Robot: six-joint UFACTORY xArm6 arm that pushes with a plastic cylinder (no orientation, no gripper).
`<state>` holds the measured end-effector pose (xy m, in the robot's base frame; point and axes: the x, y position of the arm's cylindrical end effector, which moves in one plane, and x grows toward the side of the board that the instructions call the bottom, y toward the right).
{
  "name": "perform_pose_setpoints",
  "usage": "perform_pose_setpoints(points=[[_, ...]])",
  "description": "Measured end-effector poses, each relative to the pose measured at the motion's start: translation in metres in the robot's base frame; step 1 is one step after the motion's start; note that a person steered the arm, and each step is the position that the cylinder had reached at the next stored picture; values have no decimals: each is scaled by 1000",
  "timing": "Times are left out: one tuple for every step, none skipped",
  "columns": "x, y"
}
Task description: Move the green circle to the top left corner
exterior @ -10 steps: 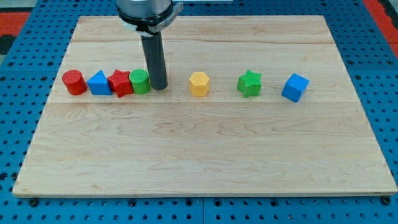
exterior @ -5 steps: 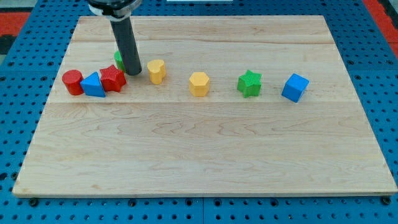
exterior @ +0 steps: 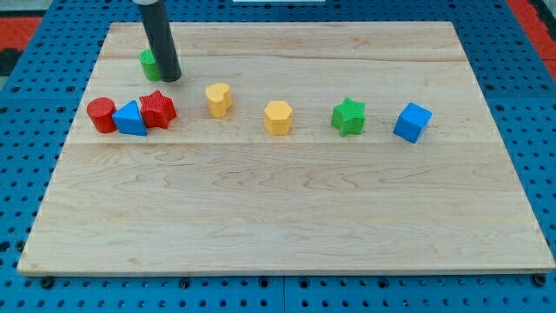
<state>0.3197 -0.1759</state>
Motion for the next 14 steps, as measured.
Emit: perform_pose_setpoints(points=[[-25,-39],[-56,-56],[-58,-48],[-58,-47],[-58,-46],[-58,-42],[-51,-9],[-49,42],[-35,82],[-17,82],[-6,82],[0,82],[2,82],[5,66]])
